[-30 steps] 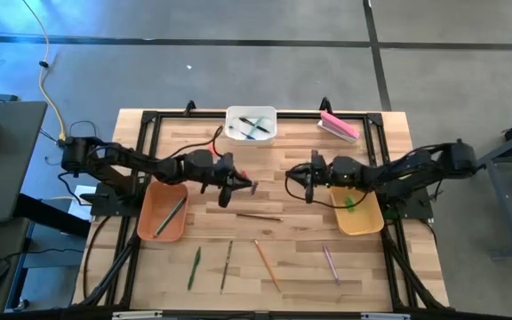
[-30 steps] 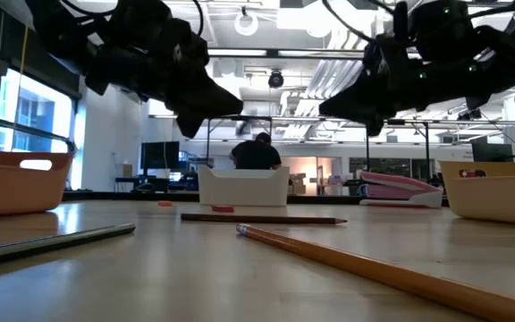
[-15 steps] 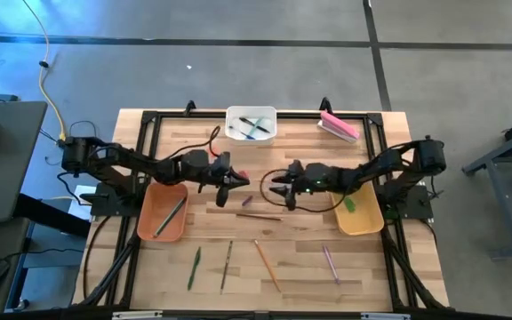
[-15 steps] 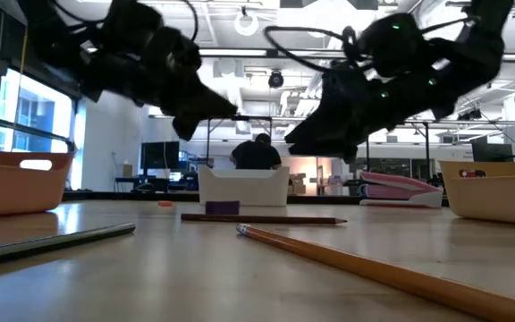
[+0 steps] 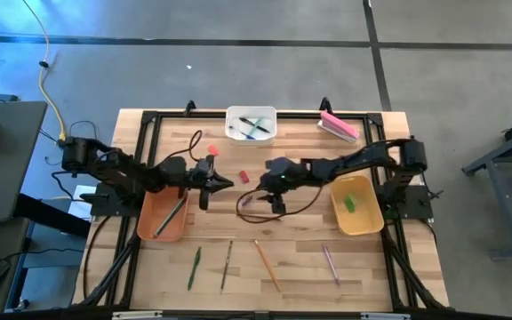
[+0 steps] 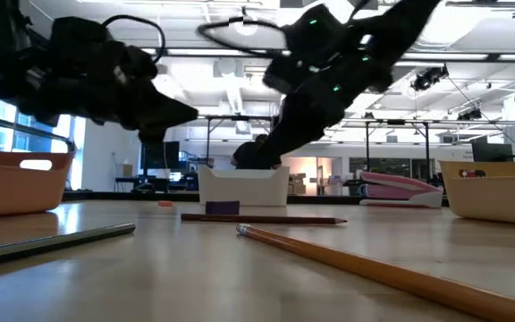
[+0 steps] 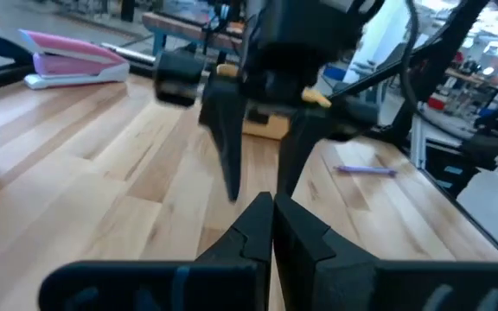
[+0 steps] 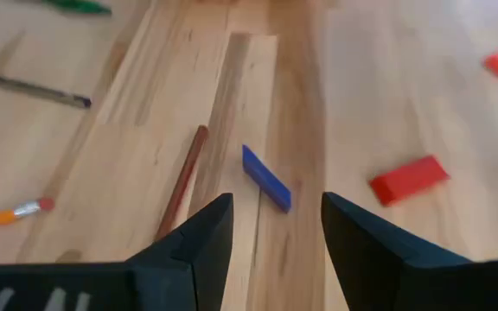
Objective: Sort crayons/erasers/pens/pencils in bins
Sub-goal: Put the blue eraser into the yellow bin
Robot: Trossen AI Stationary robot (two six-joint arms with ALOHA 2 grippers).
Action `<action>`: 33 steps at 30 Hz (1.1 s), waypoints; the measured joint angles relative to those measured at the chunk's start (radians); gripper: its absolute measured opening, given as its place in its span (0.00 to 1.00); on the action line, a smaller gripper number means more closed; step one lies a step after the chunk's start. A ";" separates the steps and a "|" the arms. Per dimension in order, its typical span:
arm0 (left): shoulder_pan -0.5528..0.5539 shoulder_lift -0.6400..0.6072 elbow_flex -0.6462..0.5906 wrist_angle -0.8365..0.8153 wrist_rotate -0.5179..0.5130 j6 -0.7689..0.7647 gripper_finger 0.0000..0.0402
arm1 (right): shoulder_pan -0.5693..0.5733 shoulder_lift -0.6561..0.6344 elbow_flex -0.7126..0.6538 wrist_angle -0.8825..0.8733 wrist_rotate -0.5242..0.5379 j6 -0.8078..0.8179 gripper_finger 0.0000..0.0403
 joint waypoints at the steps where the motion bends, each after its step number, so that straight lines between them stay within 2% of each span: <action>1: 0.000 0.000 -0.013 0.018 0.000 0.000 0.00 | 0.000 0.023 0.028 -0.024 -0.005 -0.023 0.42; 10: 0.000 0.000 -0.076 0.089 -0.050 0.027 0.00 | -0.007 0.225 0.271 -0.235 -0.027 -0.185 0.42; 16: 0.000 0.000 -0.076 0.094 -0.063 0.037 0.00 | -0.011 0.278 0.316 -0.266 -0.027 -0.232 0.39; 21: 0.000 0.000 -0.076 0.108 -0.064 0.037 0.00 | -0.020 0.297 0.314 -0.265 -0.028 -0.238 0.29; 29: 0.001 0.000 -0.076 0.108 -0.072 0.039 0.00 | -0.020 0.298 0.314 -0.262 -0.027 -0.209 0.03; 33: 0.000 0.000 -0.076 0.108 -0.087 0.052 0.00 | -0.019 0.276 0.314 -0.300 -0.026 -0.143 0.04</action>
